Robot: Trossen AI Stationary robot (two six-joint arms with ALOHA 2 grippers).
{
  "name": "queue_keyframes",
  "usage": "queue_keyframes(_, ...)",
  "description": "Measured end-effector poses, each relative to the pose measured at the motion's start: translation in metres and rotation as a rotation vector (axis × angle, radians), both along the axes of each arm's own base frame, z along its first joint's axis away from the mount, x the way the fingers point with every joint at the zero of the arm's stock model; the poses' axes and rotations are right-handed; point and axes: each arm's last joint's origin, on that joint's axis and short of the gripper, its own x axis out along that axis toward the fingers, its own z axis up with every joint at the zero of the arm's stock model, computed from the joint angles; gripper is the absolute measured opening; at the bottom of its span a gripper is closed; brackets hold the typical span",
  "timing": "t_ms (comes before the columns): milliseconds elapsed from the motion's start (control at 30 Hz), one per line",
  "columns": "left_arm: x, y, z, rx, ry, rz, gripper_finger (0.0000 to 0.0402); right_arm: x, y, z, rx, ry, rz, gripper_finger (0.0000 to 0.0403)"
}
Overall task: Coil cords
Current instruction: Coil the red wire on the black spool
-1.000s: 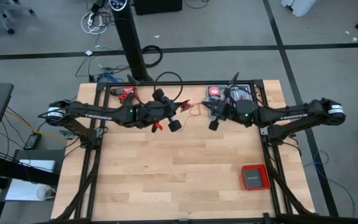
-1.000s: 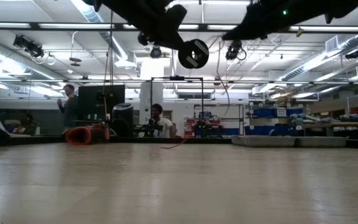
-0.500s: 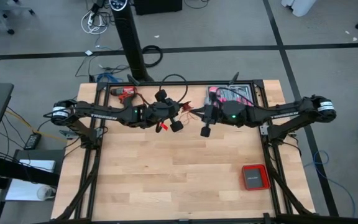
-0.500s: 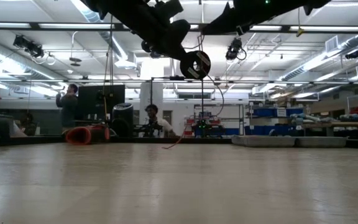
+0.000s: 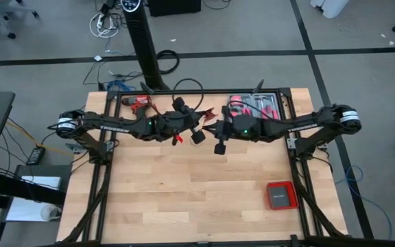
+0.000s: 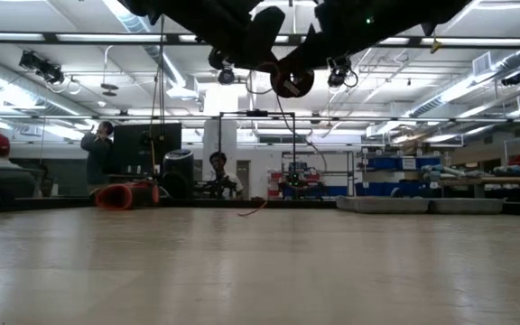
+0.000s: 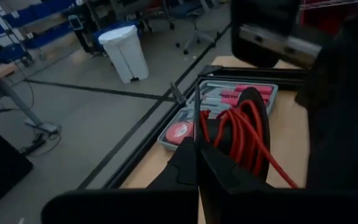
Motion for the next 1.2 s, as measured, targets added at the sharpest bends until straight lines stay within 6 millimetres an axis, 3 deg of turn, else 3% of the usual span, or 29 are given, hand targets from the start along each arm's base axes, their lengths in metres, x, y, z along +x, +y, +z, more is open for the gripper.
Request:
queue_keyframes(400, 0.003, -0.002, 0.015, 0.007, -0.169, -0.009, 0.0, 0.0, -0.004, -0.007, -0.021, 0.025, -0.048, 0.0024)
queue_keyframes(633, 0.003, -0.002, 0.019, -0.014, -0.204, -0.022, 0.0, -0.013, -0.013, -0.018, -0.038, 0.048, -0.088, 0.0048)
queue_keyframes(900, 0.0, -0.003, 0.026, -0.014, -0.251, -0.024, 0.0, -0.032, -0.027, -0.029, -0.012, 0.002, -0.08, 0.0048)
queue_keyframes(1200, 0.0, -0.003, 0.03, -0.007, -0.286, -0.025, 0.0, -0.035, -0.033, -0.035, 0.027, -0.025, -0.035, 0.0045)
